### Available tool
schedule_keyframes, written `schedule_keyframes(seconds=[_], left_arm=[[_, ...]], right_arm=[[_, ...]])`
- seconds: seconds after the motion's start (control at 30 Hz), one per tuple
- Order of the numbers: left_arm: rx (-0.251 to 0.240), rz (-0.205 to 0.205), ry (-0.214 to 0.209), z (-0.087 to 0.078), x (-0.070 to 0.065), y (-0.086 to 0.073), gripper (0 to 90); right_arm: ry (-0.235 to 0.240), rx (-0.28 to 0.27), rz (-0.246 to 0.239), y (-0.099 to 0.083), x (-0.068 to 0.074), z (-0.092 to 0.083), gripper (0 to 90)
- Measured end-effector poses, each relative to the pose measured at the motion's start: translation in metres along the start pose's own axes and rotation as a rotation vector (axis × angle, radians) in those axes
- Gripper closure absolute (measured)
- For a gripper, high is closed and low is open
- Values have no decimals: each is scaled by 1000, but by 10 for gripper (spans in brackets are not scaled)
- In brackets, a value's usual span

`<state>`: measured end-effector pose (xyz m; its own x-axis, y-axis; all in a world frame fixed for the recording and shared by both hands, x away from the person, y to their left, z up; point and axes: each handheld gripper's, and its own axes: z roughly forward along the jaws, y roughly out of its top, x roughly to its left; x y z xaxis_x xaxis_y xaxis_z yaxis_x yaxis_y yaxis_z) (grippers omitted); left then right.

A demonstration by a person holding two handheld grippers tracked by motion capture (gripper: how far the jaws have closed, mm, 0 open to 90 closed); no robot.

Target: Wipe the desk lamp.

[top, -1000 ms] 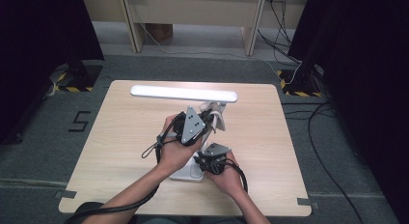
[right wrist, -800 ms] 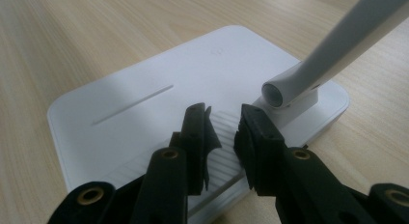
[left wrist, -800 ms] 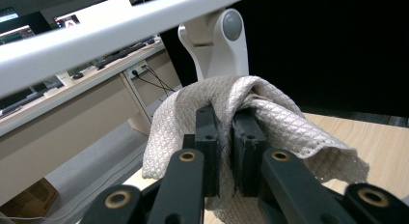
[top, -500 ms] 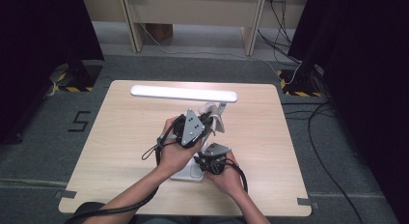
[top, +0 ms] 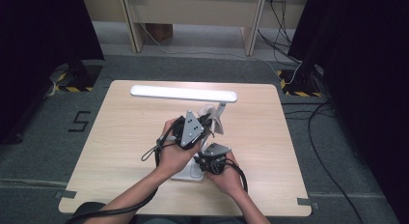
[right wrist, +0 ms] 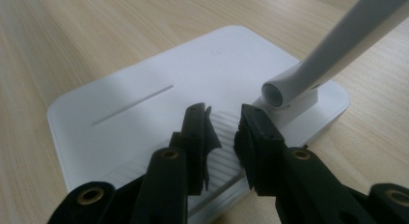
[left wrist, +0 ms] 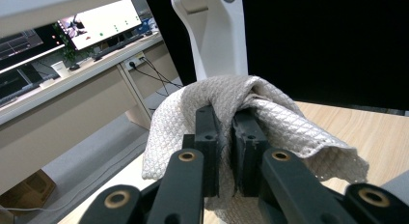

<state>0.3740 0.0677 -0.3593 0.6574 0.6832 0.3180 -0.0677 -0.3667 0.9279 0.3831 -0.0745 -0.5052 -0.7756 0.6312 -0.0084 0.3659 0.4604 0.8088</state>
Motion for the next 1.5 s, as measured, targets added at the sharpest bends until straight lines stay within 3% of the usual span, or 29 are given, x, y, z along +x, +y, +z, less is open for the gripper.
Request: schedule_keyframes(seconds=[0.7, 1.5], left_arm=[[17, -2, -3, 1, -2, -9, 823], [59, -15, -5, 4, -4, -31, 824]], right_arm=[[0, -1, -1, 0, 0, 0, 729], [2, -5, -1, 0, 0, 0, 729]])
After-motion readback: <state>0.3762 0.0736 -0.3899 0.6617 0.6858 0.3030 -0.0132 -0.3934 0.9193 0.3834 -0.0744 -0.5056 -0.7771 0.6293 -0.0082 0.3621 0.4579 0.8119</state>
